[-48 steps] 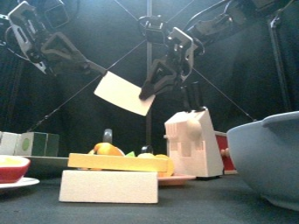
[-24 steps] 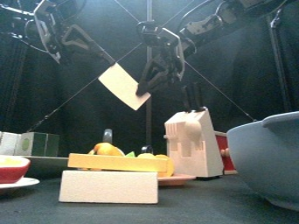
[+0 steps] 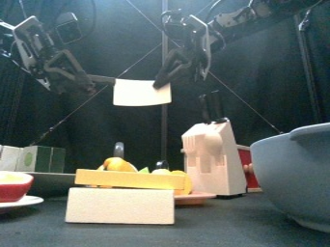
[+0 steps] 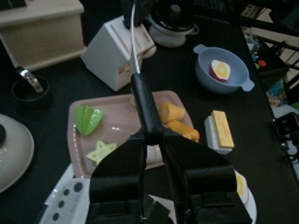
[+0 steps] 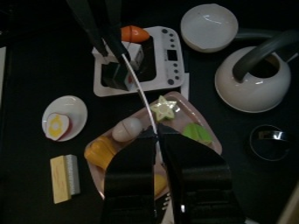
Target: Reorient grip
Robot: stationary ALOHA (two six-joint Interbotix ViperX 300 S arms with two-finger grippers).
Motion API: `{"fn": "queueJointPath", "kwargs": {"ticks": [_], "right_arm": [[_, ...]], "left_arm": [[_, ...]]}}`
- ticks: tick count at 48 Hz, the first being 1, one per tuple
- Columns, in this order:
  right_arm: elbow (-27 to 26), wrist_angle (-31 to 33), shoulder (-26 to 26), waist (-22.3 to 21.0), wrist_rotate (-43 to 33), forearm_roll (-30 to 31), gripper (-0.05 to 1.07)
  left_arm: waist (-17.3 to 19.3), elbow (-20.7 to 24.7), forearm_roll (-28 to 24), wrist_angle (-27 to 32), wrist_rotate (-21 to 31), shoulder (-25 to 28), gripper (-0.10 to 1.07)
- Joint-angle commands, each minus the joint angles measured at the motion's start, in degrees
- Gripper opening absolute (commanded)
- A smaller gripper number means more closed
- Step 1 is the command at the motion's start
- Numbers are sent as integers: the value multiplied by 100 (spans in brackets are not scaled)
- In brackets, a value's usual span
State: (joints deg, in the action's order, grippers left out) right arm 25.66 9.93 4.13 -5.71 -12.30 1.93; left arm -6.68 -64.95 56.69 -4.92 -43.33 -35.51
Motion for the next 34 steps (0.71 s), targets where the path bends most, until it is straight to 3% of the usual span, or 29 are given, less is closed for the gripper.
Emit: {"fn": "queueJointPath", "kwargs": {"ticks": [1, 22, 34], "right_arm": [[-114, -185, -44, -35, -26, 9, 30], [-105, -466, -598, 229, 35, 141, 30], [97, -615, -606, 360, 53, 1063, 30]], "left_arm": [[-299, 18, 62, -211, -18, -9, 51], [-554, -439, 483, -360, -18, 62, 51], [-694, -563, 492, -334, -9, 62, 51]]}}
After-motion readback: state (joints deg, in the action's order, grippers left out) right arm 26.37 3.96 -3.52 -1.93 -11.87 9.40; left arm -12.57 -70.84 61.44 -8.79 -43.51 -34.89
